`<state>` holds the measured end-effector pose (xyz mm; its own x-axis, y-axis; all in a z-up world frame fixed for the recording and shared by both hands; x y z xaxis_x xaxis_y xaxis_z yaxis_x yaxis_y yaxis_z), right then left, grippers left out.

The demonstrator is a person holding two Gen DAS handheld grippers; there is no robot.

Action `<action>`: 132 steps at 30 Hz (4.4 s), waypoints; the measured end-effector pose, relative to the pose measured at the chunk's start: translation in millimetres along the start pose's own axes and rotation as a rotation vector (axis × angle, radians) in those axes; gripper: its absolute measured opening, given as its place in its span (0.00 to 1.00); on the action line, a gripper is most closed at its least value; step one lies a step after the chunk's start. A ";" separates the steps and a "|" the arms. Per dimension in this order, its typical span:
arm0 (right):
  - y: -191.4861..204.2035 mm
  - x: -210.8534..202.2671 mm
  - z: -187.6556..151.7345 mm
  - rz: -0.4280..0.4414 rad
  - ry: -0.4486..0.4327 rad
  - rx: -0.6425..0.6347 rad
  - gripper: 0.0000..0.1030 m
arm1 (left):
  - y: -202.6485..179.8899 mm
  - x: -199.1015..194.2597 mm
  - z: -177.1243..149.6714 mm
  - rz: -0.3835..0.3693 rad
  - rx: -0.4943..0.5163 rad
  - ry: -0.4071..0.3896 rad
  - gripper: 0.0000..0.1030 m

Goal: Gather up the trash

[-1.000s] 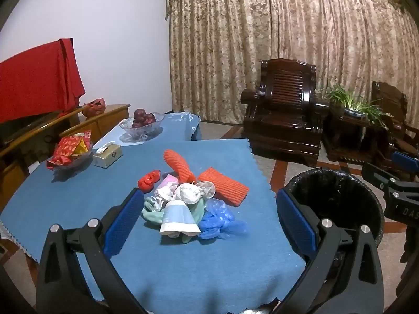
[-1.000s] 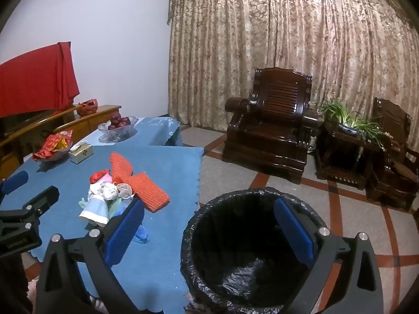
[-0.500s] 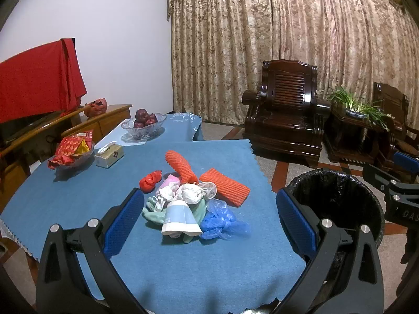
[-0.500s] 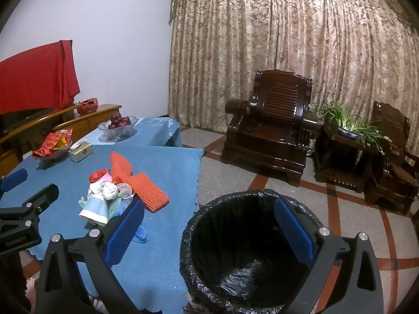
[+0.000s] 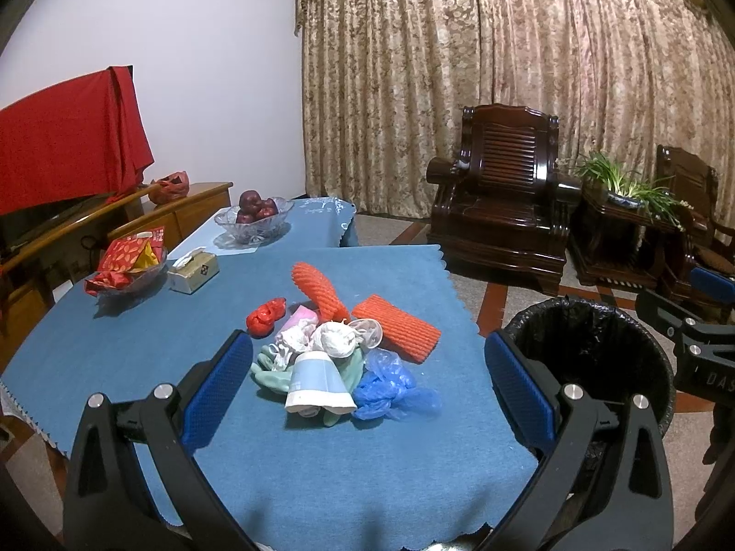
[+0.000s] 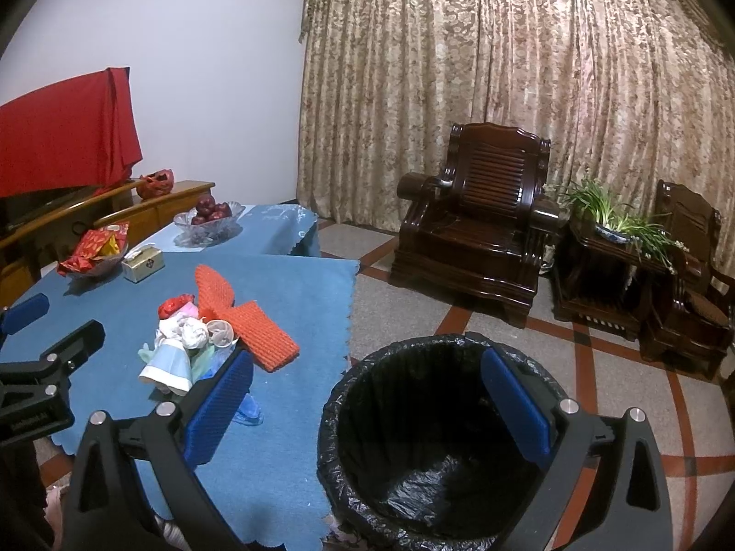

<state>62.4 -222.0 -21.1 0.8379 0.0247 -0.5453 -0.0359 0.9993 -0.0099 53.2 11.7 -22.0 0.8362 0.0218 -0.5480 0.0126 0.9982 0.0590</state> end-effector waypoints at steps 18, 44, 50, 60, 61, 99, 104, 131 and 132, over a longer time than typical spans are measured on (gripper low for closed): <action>0.4 0.2 0.2 0.000 0.000 -0.002 0.94 | 0.6 0.1 -0.1 0.000 0.000 -0.001 0.95; 6.9 9.8 -7.9 0.006 0.011 -0.012 0.94 | 4.1 6.2 -6.3 0.000 -0.006 0.011 0.95; 18.3 21.6 -10.3 0.035 0.029 -0.028 0.94 | 7.6 18.0 -11.0 0.008 -0.021 0.029 0.95; 63.0 61.1 -13.1 0.149 0.079 -0.072 0.94 | 67.7 48.5 -15.1 0.148 -0.069 0.033 0.95; 70.8 67.3 -14.0 0.166 0.086 -0.078 0.94 | 77.8 53.3 -16.9 0.169 -0.076 0.038 0.95; 156.4 215.5 -69.3 0.394 0.359 -0.219 0.29 | 90.6 183.3 -80.5 0.039 -0.079 0.303 0.71; 145.7 209.5 -65.0 0.364 0.351 -0.220 0.29 | 72.0 195.5 -88.9 -0.062 -0.082 0.362 0.50; 58.5 112.1 -24.9 0.223 0.152 -0.065 0.29 | 0.9 107.8 -41.8 -0.167 0.036 0.195 0.31; 49.9 108.2 -24.1 0.207 0.145 -0.055 0.29 | -4.2 107.0 -40.9 -0.175 0.044 0.192 0.31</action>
<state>138.2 -170.2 -100.8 0.7227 0.2200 -0.6552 -0.2312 0.9703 0.0708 120.2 12.1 -115.1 0.6997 -0.1362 -0.7014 0.1749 0.9844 -0.0167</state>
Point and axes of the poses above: each gripper's, at about its wrist camera, not at the fingertips, and x roughly the way its jaws point, y to its left, z to its top, the point moved 6 cm from there along x, roughly the way its jaws point, and after that the axes turned 7 degrees about y, right-handed, at the moved point
